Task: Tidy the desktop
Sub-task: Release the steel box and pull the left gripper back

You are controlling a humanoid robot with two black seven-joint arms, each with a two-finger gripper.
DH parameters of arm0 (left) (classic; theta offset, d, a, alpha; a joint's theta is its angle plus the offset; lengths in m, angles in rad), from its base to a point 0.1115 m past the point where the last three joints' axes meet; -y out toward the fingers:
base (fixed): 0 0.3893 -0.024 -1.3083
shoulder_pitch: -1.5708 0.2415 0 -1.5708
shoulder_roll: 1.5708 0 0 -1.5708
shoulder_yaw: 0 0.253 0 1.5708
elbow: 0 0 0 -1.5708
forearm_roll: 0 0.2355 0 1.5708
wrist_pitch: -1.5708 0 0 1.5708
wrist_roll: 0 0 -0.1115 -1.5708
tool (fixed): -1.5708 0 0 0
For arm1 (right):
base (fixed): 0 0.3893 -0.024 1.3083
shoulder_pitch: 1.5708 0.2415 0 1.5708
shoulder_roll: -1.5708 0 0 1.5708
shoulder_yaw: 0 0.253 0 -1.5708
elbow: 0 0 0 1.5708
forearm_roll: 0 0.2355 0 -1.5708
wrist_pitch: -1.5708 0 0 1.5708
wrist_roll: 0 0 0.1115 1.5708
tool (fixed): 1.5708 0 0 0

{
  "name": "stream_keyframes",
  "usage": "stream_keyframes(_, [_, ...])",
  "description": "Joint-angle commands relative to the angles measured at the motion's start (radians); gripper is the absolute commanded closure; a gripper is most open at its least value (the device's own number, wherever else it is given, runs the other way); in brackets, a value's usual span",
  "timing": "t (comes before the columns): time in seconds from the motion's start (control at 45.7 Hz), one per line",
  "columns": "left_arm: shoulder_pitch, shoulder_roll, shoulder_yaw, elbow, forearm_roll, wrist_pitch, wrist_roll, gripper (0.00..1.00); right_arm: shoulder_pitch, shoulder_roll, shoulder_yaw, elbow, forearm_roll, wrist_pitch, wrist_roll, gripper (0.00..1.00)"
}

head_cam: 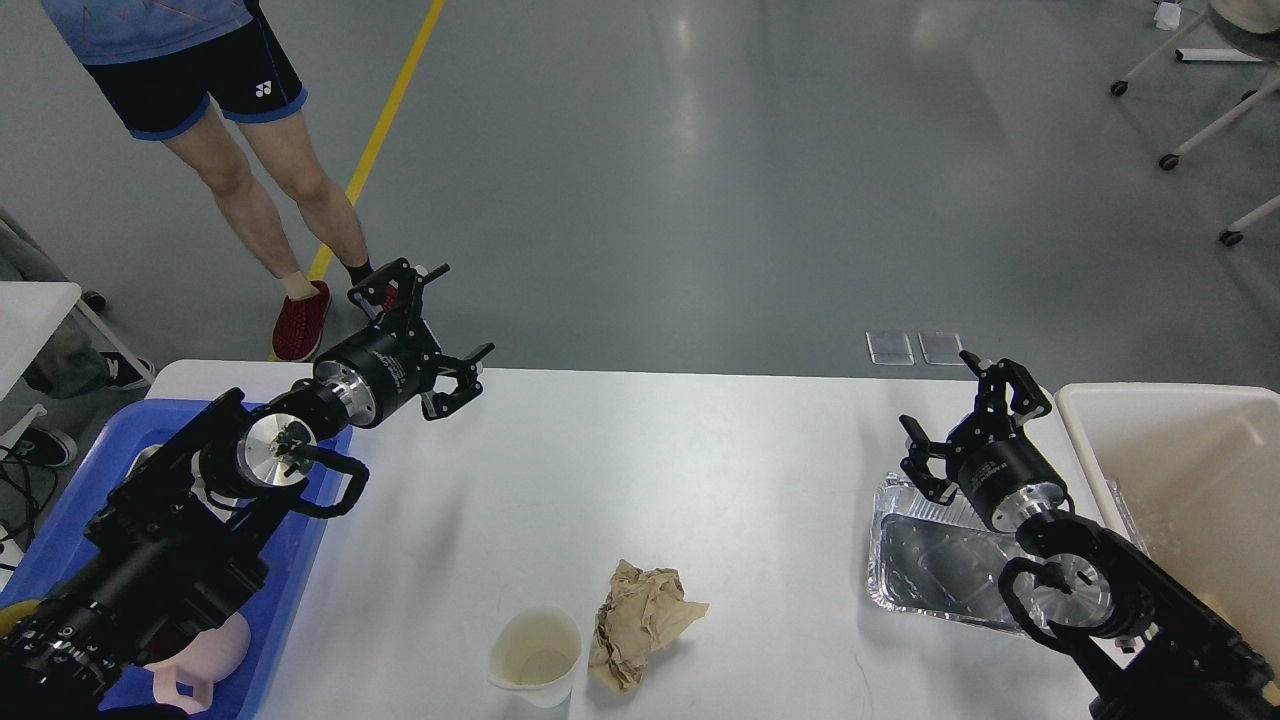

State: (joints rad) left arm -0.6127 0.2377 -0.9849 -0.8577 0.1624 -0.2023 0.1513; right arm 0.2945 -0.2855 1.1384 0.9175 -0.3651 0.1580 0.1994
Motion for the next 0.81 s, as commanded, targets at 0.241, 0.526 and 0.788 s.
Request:
stream_keyframes(0.241, [0.062,-0.015,-0.055,0.016,0.0,0.0,-0.179,0.03,0.018,-0.003,0.0,0.0,0.0,-0.003,-0.006,0.0])
stream_keyframes(0.526, [0.088,-0.023,-0.049,0.016,0.003,-0.017,-0.259,0.03,0.025,-0.26,-0.117,0.044,-0.017,0.003,-0.009,0.0])
stream_keyframes(0.788, [0.099,-0.06,-0.047,0.016,0.003,-0.017,-0.26,0.03,0.014,-0.739,-0.445,0.443,-0.026,0.018,-0.02,0.0])
